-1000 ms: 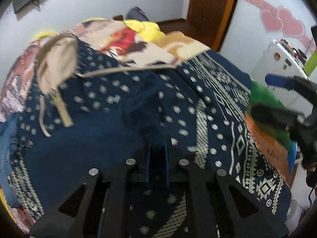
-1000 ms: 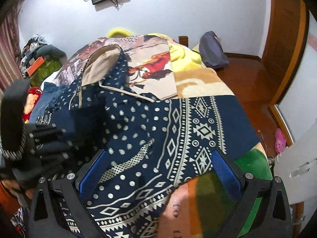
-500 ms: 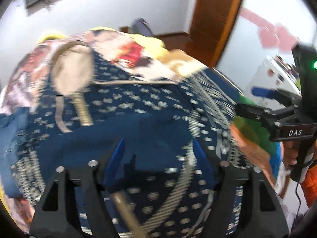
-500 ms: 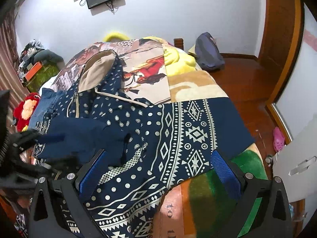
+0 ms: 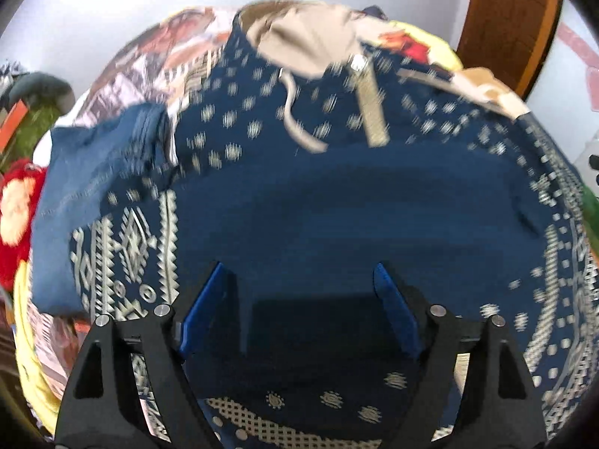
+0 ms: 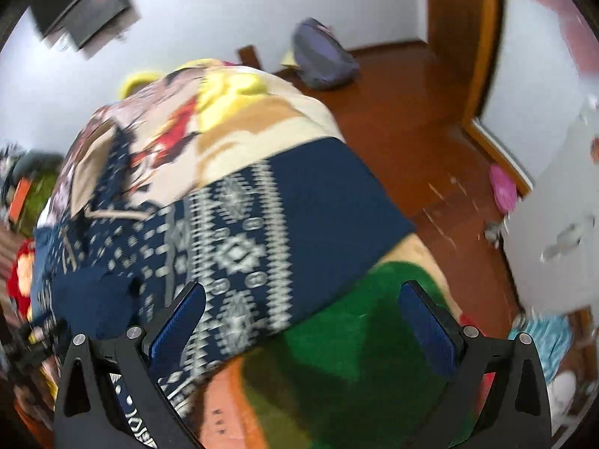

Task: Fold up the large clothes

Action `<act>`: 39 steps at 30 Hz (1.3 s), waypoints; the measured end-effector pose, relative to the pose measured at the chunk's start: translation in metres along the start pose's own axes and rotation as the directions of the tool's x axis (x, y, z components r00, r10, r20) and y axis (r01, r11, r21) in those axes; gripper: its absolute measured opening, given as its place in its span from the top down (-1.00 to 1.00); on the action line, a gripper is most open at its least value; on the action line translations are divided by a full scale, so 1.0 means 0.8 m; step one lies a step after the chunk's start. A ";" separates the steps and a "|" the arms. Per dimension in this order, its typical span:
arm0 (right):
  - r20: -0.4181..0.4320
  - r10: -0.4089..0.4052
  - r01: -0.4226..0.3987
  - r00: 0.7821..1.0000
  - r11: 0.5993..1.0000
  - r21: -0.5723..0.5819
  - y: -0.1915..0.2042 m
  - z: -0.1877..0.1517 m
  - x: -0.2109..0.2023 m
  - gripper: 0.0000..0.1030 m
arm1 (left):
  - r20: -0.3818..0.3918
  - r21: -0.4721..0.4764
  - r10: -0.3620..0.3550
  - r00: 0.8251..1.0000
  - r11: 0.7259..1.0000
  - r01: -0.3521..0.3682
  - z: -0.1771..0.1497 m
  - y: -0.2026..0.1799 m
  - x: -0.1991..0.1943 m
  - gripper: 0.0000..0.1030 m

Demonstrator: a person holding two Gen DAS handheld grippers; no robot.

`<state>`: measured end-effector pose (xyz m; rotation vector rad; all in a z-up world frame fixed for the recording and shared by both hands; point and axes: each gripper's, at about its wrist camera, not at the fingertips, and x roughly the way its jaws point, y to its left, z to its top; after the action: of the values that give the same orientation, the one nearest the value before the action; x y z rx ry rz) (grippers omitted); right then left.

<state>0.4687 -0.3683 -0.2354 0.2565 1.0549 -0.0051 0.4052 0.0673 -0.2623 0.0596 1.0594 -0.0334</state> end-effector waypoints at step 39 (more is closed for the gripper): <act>0.226 0.307 -0.317 0.925 0.948 0.011 0.088 0.073 -0.077 0.84 | 0.192 -0.014 0.048 0.980 0.999 -0.046 0.003 -0.010 -0.094 -0.61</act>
<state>0.4972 -0.3196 -0.1410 0.4555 0.7829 0.2249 0.3698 0.0592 -0.1956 0.0716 0.8645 0.0090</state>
